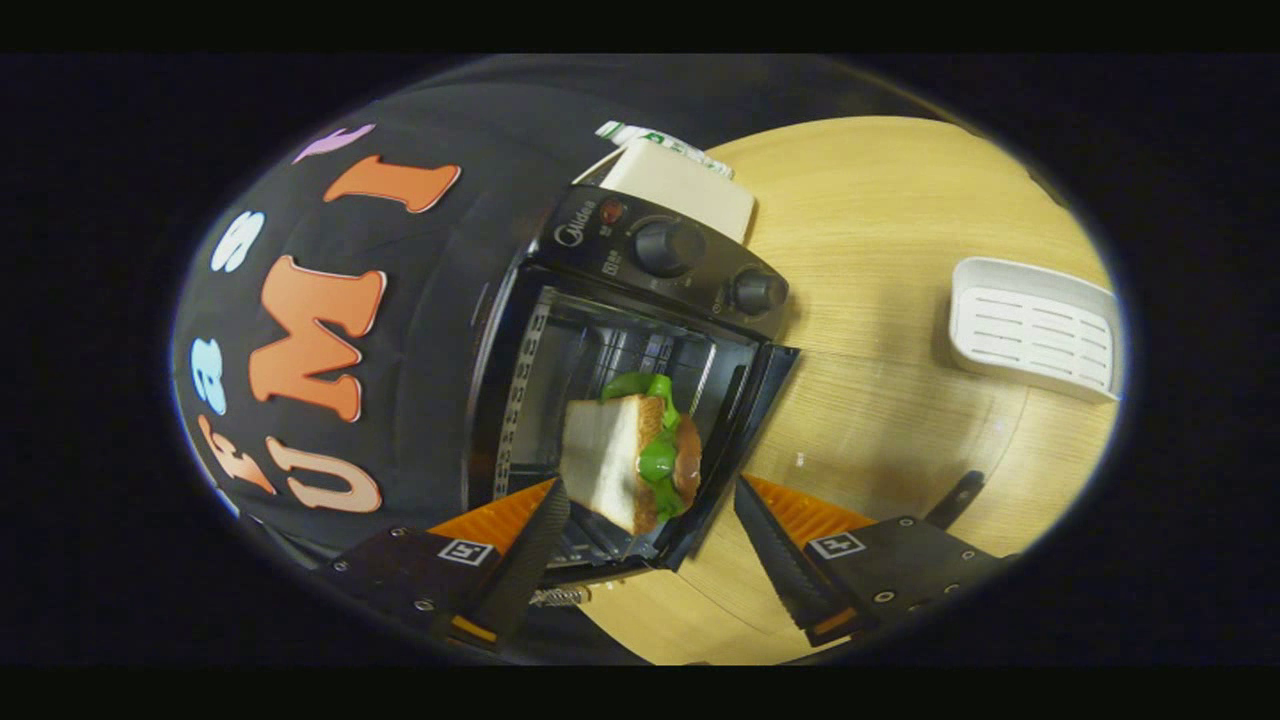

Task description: Open the toaster oven, put the food inside, and close the toaster oven door.

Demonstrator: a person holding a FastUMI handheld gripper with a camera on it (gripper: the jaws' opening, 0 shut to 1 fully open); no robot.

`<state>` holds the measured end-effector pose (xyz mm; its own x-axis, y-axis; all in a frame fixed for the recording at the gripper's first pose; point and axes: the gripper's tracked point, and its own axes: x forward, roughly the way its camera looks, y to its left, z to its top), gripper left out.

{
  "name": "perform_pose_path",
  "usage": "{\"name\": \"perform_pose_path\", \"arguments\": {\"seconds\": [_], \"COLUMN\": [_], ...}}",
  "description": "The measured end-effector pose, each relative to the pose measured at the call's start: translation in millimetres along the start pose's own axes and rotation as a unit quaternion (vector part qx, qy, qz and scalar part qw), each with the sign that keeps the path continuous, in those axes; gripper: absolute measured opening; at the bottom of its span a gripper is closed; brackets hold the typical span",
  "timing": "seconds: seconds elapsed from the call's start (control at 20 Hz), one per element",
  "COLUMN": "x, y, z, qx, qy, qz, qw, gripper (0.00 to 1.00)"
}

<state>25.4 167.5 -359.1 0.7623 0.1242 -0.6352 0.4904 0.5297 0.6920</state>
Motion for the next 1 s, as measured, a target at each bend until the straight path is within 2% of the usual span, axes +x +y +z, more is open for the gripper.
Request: {"name": "perform_pose_path", "arguments": {"seconds": [0.25, 0.4, 0.55, 0.8, 1.0], "x": [-50.2, -69.5, -81.4, -90.3, -93.4], "y": [-15.4, -31.5, -68.0, -117.6, -140.8], "z": [1.4, 0.7, -1.1, -19.9, -41.5], "qx": [-0.117, -0.191, -0.291, -0.386, -0.468], "qy": [0.006, 0.007, 0.007, 0.032, 0.055], "qz": [0.004, 0.007, -0.022, -0.058, -0.079], "qw": [0.993, 0.982, 0.956, 0.920, 0.879], "gripper": [0.98, 0.98, 0.98, 0.99, 0.99]}}
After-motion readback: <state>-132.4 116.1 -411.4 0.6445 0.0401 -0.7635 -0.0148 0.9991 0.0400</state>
